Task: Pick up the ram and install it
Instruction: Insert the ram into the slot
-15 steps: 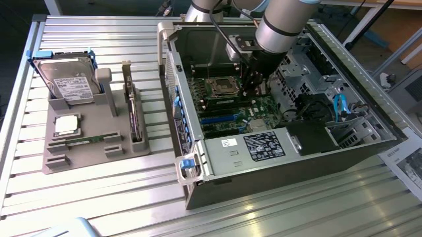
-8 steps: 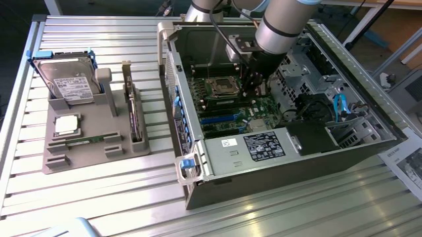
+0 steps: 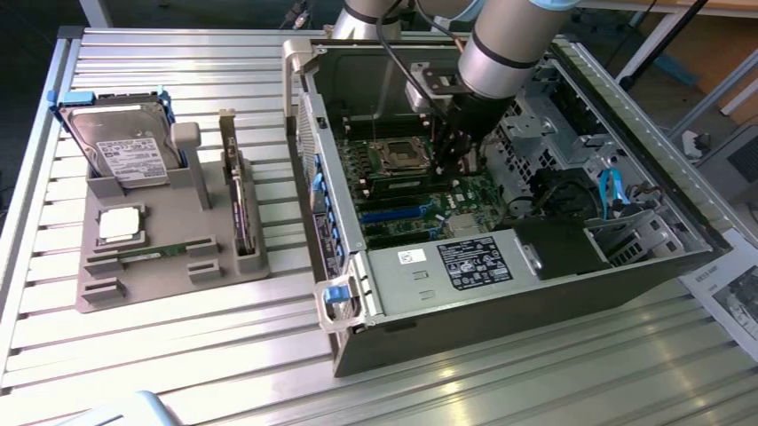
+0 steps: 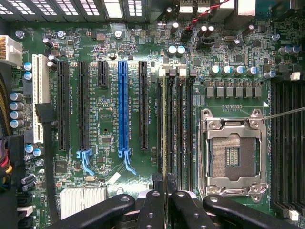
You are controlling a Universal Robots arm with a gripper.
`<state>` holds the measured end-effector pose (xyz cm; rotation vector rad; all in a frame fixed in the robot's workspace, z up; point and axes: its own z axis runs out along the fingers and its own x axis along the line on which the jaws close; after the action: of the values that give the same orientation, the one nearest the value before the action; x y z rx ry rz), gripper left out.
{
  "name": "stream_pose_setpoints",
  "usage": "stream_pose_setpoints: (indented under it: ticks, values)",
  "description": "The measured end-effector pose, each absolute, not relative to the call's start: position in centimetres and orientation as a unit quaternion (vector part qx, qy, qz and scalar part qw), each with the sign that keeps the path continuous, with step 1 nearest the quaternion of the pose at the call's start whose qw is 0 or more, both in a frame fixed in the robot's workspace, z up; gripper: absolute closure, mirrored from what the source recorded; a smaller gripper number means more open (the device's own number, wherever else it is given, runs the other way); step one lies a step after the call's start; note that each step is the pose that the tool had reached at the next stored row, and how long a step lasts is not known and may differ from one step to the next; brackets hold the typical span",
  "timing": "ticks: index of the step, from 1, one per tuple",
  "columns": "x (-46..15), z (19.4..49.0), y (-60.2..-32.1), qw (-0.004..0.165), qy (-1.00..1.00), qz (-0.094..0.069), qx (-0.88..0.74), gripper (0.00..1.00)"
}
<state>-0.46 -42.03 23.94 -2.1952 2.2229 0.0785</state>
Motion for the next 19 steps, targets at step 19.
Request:
stream_pose_setpoints:
  ticks: [19]
  values:
    - [-0.46,23.48,-42.03,0.008,0.711,0.025,-0.702,0.88]
